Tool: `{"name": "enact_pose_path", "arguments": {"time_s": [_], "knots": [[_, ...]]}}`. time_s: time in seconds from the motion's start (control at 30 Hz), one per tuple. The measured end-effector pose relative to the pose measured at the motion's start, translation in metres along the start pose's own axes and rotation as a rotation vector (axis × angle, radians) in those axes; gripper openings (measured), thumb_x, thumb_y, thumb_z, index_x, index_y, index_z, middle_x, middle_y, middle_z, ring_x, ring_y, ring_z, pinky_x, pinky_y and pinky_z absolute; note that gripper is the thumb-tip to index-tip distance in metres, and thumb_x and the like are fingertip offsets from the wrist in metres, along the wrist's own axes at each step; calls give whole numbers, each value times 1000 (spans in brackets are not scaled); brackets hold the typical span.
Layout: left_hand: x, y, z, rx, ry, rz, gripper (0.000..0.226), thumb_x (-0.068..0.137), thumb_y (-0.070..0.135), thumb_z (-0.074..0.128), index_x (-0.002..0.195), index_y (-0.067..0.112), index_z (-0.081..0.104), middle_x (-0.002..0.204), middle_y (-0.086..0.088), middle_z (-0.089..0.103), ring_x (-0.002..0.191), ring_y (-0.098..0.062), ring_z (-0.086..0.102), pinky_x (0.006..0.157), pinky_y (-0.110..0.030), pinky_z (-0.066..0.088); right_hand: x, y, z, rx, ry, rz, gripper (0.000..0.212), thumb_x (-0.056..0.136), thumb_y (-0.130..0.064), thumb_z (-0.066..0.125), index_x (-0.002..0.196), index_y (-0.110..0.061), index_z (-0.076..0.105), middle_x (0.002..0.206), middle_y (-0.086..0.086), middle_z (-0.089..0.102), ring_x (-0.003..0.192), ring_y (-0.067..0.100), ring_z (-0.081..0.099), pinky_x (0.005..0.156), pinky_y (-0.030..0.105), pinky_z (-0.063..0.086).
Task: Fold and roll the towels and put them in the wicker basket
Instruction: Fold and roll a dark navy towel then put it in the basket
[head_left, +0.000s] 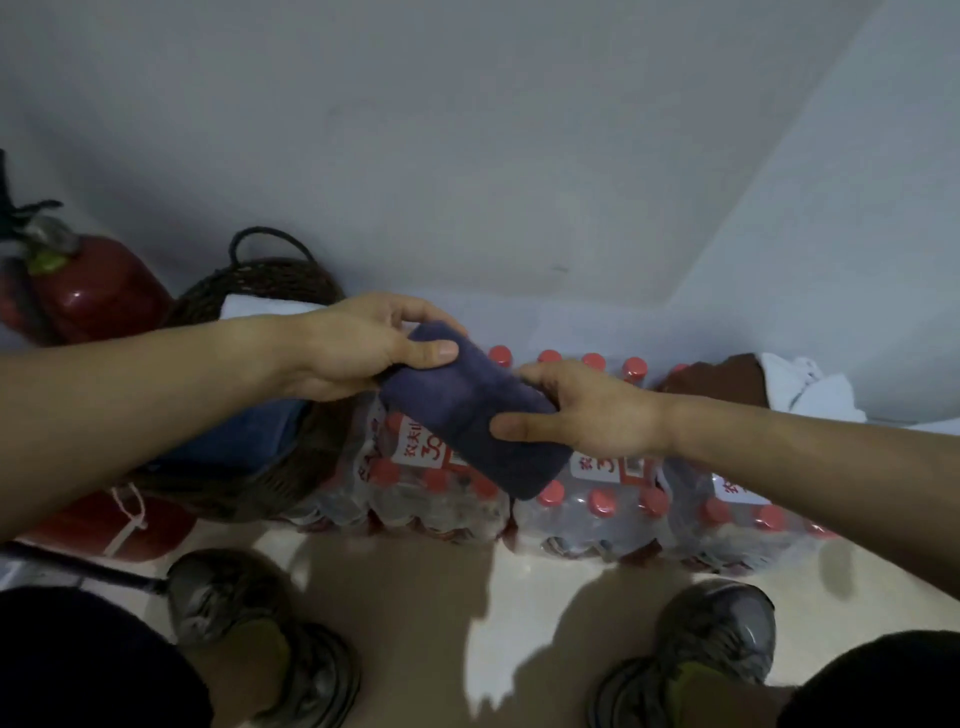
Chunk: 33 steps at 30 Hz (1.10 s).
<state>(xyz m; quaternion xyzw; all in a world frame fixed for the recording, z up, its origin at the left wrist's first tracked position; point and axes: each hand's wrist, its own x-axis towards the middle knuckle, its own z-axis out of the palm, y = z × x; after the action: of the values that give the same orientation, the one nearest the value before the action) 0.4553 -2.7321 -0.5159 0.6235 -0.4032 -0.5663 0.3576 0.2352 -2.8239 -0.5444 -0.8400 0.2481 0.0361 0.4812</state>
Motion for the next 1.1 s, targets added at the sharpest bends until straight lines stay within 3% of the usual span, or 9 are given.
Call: {"name": "enact_pose_path", "arguments": {"time_s": [0.17, 0.27, 0.3, 0.4, 0.47, 0.53, 0.6, 0.93, 1.1], "knots": [[-18, -10, -71, 58, 388, 61, 23, 94, 10, 59, 114, 1, 64, 108, -22, 68, 92, -23, 62, 82, -31, 52, 59, -46, 14, 182, 187, -17, 27, 98, -33, 57, 115, -12, 61, 102, 1, 69, 86, 12, 65, 70, 20, 54], [-27, -33, -108, 106, 638, 127, 20, 96, 11, 57, 114, 6, 65, 98, -13, 67, 87, -18, 60, 79, -27, 51, 107, -72, 36, 405, 243, 0, 1, 98, -19, 59, 97, -20, 60, 93, 1, 67, 80, 13, 63, 70, 27, 55], [-29, -43, -120, 136, 708, 142, 19, 96, 12, 58, 113, 9, 66, 98, -11, 67, 89, -18, 61, 82, -30, 51, 124, -79, 42, 432, 282, 4, 8, 97, -18, 60, 91, -23, 59, 89, 0, 66, 79, 14, 64, 72, 30, 56], [-37, -71, -152, 213, 873, 146, 27, 93, 19, 62, 118, 9, 66, 109, -13, 68, 99, -22, 63, 93, -32, 52, 173, -88, 63, 364, 354, 4, 7, 96, -21, 61, 89, -20, 63, 92, 3, 69, 86, 19, 65, 84, 33, 56], [-41, -87, -166, 243, 933, 171, 31, 92, 22, 65, 121, 10, 65, 103, -6, 69, 93, -12, 63, 83, -17, 50, 196, -90, 78, 211, 378, 30, 13, 95, -25, 62, 103, -16, 65, 103, 8, 69, 99, 24, 65, 87, 32, 53], [-40, -99, -174, 285, 953, 190, 32, 90, 22, 67, 121, 13, 64, 90, 8, 64, 78, 5, 58, 67, 2, 40, 209, -90, 88, 36, 450, 44, 22, 94, -29, 62, 109, -13, 68, 107, 9, 71, 102, 25, 64, 78, 20, 43], [-37, -109, -180, 327, 925, 187, 34, 88, 18, 68, 122, 12, 62, 92, 7, 64, 78, 3, 58, 62, 4, 37, 216, -94, 89, -95, 485, 33, 26, 93, -31, 62, 109, -11, 69, 109, 10, 71, 102, 26, 64, 71, 17, 35], [-36, -130, -195, 712, 729, -11, 36, 94, 17, 58, 129, 15, 61, 134, -18, 51, 117, -31, 54, 107, -33, 40, 241, -126, 101, -501, 8, 209, 45, 100, -32, 52, 134, -3, 53, 135, 15, 56, 121, 29, 54, 92, 26, 42], [-42, -132, -189, 833, 676, -86, 41, 99, 30, 50, 137, 16, 52, 131, -18, 41, 106, -32, 54, 100, -33, 39, 245, -134, 107, -624, -136, 300, 48, 103, -28, 46, 145, -5, 41, 146, 13, 45, 132, 29, 44, 104, 29, 36]]}}
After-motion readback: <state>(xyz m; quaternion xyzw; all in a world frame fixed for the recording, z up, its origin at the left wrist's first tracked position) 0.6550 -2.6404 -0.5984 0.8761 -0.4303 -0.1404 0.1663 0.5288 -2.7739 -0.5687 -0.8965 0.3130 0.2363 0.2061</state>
